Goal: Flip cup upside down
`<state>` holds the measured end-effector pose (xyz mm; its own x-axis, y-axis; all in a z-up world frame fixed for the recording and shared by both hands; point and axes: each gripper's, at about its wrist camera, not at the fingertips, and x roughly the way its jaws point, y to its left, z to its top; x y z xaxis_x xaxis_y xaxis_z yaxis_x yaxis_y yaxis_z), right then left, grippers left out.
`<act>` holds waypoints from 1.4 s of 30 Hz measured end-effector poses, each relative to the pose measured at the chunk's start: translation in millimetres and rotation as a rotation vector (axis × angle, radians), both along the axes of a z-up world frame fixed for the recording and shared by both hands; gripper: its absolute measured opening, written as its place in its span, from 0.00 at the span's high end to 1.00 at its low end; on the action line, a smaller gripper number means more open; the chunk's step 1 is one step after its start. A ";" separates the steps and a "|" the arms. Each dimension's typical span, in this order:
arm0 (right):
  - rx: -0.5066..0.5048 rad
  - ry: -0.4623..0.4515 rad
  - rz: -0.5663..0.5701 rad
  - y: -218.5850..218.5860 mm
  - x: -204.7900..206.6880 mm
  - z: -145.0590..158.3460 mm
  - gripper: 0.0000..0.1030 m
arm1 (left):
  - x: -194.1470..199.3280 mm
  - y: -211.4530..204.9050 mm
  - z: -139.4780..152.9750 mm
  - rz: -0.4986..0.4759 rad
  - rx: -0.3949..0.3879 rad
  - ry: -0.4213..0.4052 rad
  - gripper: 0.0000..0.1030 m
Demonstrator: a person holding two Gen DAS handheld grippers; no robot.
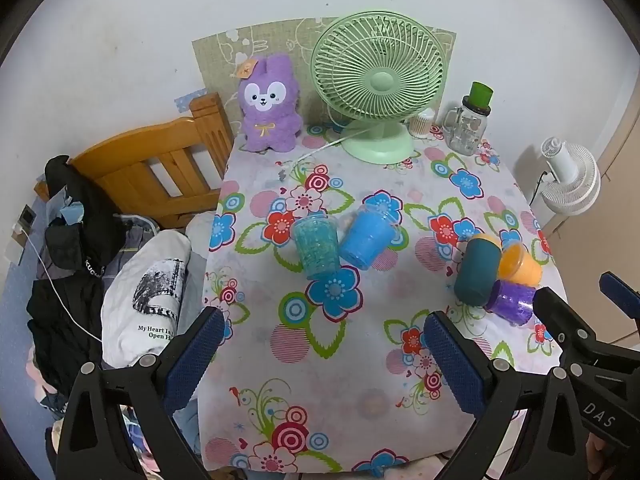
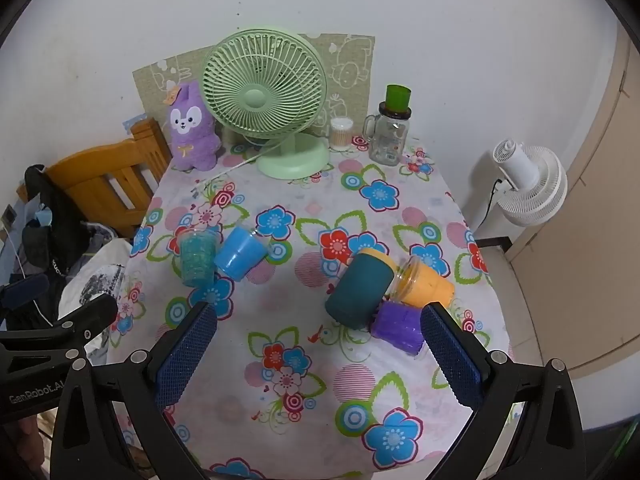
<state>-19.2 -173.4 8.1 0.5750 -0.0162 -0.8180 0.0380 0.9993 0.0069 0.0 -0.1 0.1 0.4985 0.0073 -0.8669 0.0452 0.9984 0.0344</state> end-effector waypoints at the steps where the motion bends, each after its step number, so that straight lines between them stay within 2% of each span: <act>1: -0.005 -0.002 0.000 -0.1 -0.4 0.1 0.00 | 0.1 0.0 -0.1 0.000 0.000 0.000 0.02; 30: 0.002 0.001 -0.001 -1.8 0.8 -1.9 0.00 | 0.4 -1.5 1.7 0.000 0.001 0.002 0.02; 42: -0.005 0.020 0.002 0.2 11.8 -11.9 0.00 | 12.1 -1.0 -14.5 -0.007 0.011 0.031 0.02</act>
